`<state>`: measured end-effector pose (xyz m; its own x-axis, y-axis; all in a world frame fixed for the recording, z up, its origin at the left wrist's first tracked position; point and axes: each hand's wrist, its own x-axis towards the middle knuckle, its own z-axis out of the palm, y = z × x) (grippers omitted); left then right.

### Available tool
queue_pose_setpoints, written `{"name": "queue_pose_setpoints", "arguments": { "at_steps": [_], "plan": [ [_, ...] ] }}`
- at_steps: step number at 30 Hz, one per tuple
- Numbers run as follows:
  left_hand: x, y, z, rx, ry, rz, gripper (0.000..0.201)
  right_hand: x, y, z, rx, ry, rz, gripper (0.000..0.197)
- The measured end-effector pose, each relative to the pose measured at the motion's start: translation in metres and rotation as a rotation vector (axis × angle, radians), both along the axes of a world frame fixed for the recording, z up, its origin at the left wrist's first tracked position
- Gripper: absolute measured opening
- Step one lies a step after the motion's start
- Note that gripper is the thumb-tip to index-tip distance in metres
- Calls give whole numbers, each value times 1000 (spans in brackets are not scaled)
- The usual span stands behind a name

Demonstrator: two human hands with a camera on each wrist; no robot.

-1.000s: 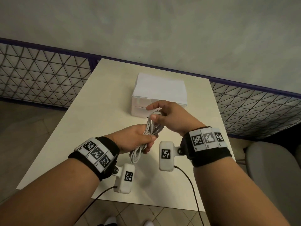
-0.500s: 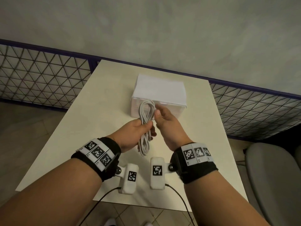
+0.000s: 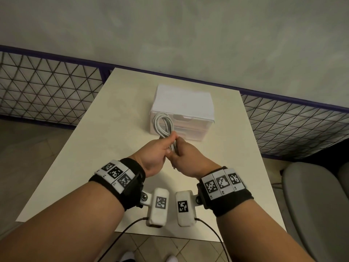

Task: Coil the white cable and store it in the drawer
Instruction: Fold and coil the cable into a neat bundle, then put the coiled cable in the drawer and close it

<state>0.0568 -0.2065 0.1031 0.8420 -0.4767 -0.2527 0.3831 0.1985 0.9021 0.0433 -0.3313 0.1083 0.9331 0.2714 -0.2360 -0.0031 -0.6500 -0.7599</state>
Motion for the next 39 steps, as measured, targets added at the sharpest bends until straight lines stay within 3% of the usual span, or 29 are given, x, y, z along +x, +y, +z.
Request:
{"name": "queue_pose_setpoints", "arguments": {
  "at_steps": [8,11,13,15,17,18,20,22,25,35,39],
  "plan": [
    [6,-1,-8,126,-46,-119,34,-1,-3,-10,139,59,-135,39],
    [16,1,-8,183,-68,-177,34,4,-8,-2,108,52,-129,38],
    [27,1,-14,127,-26,-142,34,8,-17,0,72,36,-123,26],
    [39,3,-22,25,25,-117,57,11,-29,-2,69,33,-155,11],
    [50,4,-31,-42,85,-104,83,11,-45,-7,70,39,-220,18],
    [57,3,-38,-57,142,-75,87,12,-54,-11,77,43,-264,19],
    [70,0,-56,-102,315,33,76,12,-74,-20,94,51,-350,18],
    [81,-6,-73,-150,455,120,49,15,-92,-27,93,52,-409,17],
    [93,-21,-93,-153,565,163,28,21,-111,-34,50,37,-435,16],
    [108,-47,-127,-361,700,277,31,45,-119,-38,-87,-9,-373,24],
    [106,-44,-128,-376,701,245,45,54,-113,-34,-190,-35,-290,24]
  ]
}}
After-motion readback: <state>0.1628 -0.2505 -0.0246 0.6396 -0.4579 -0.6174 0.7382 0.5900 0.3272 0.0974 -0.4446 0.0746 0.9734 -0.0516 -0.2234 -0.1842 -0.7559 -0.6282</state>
